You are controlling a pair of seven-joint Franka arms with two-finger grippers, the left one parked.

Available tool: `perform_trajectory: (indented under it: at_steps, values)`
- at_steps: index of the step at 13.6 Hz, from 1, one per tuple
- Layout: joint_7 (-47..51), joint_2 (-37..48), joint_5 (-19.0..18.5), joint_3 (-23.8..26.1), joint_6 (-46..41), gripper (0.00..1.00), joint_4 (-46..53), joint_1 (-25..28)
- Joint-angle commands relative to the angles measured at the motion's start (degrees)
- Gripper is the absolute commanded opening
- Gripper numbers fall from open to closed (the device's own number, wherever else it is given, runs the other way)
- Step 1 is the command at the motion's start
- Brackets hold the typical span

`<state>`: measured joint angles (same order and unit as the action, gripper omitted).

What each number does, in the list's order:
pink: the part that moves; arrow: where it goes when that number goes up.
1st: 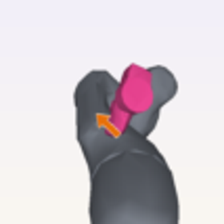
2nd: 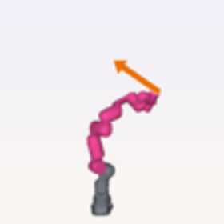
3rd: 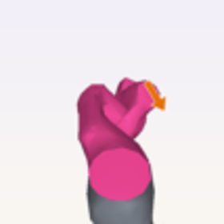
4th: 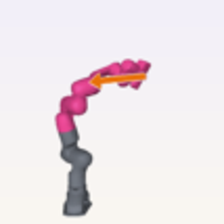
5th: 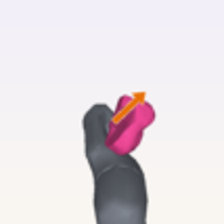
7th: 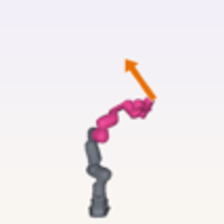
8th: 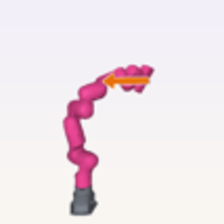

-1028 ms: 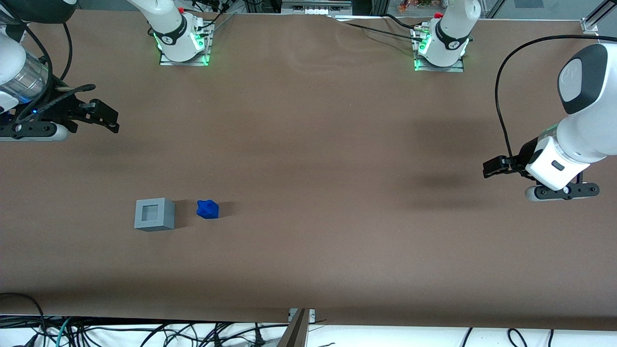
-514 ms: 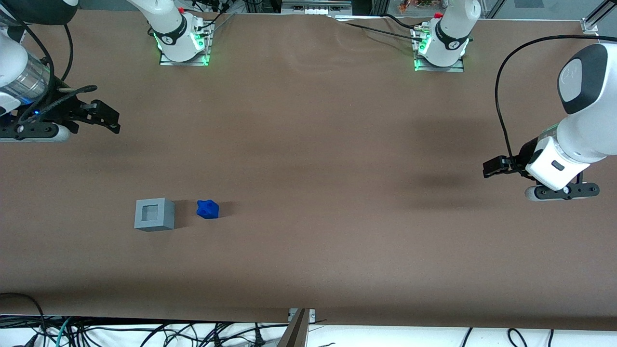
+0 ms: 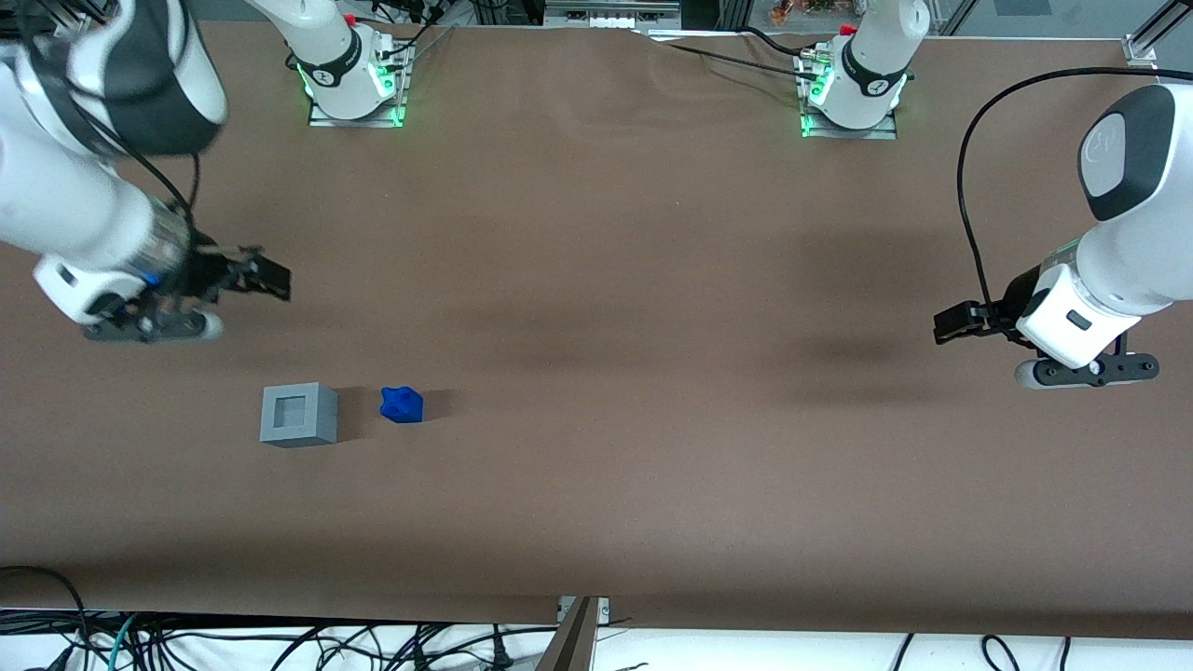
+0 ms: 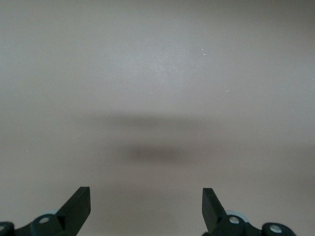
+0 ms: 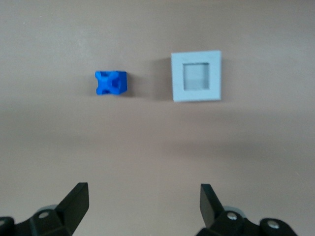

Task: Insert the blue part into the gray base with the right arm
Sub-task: 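Move the open right gripper over the blue part and lower it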

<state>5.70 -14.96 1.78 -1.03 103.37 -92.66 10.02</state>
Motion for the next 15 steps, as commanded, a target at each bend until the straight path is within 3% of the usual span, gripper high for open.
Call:
perform_trajectory:
  at_steps: [1,6,10,15]
  values:
    - [1.5,-7.1,0.8,-0.1,8.1,0.99,1.3,3.1]
    - [8.1,-18.7,0.8,-0.1,25.6,0.99,1.3,6.3]
    - [10.6,-21.4,0.7,-0.1,28.8,0.98,0.7,6.9]
    - [12.6,-23.1,0.8,-0.1,34.0,0.86,-1.3,7.5]
